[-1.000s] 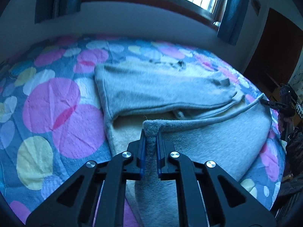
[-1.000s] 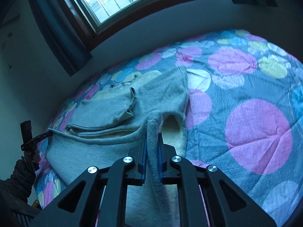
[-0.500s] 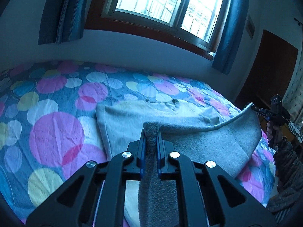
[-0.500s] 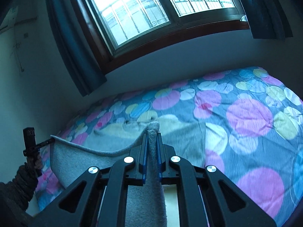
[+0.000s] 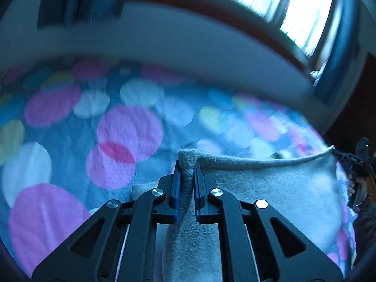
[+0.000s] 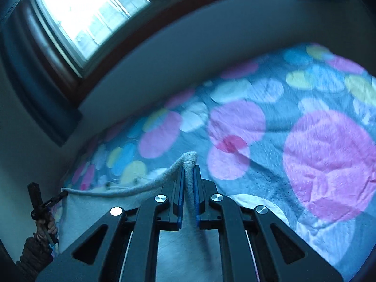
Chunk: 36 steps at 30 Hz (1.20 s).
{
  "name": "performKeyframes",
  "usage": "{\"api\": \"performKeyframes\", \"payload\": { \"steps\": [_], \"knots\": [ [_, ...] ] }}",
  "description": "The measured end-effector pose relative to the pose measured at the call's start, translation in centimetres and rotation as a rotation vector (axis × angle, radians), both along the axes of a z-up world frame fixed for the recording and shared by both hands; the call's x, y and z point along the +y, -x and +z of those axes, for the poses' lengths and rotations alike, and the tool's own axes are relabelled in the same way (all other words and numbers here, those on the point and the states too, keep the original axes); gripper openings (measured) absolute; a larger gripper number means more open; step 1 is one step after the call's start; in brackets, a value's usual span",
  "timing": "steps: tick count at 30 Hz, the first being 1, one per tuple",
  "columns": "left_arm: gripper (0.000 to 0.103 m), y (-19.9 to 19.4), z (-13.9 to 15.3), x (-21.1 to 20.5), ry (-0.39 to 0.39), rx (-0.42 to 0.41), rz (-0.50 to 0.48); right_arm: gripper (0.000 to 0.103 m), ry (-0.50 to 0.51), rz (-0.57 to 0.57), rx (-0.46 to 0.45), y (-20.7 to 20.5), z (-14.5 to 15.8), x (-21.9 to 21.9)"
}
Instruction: Fold small clothes
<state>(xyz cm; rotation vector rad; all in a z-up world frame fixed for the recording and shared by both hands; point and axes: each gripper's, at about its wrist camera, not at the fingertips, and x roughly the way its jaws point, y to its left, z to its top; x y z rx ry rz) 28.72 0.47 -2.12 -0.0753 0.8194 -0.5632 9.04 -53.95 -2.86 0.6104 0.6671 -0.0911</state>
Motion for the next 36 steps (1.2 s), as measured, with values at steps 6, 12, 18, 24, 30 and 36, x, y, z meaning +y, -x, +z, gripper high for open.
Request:
{"api": "performKeyframes", "payload": {
  "steps": [6, 12, 18, 24, 30, 36],
  "knots": [
    [0.008, -0.9, -3.6, 0.9, 0.011, 0.054, 0.056, 0.007, -0.086, -0.02, 0.036, -1.7, -3.6, -1.7],
    [0.008, -0.1, -0.6, 0.8, 0.021, -0.064, 0.075, 0.007, -0.039, -0.006, 0.02, -2.7, -2.9, -1.4],
    [0.009, -2.2, -4.4, -0.5, -0.094, 0.049, 0.095, 0.007, -0.093, -0.022, 0.144, -4.2, -6.2, -2.1],
    [0.022, -1.9, -3.9, 0.3, -0.071, 0.095, 0.09, 0.011, -0.071, -0.06, 0.16, -3.1, -5.0, -1.8],
    [0.054, 3.0, 0.0, 1.6, -0.013, 0.04, 0.115, 0.019, -0.142, -0.071, 0.082, 1.3, -2.2, -0.1],
    [0.064, 10.9, 1.0, 1.2, 0.096, 0.057, 0.024, 0.05, -0.22, 0.039, -0.005, 6.5, -0.5, 5.9]
  ]
}}
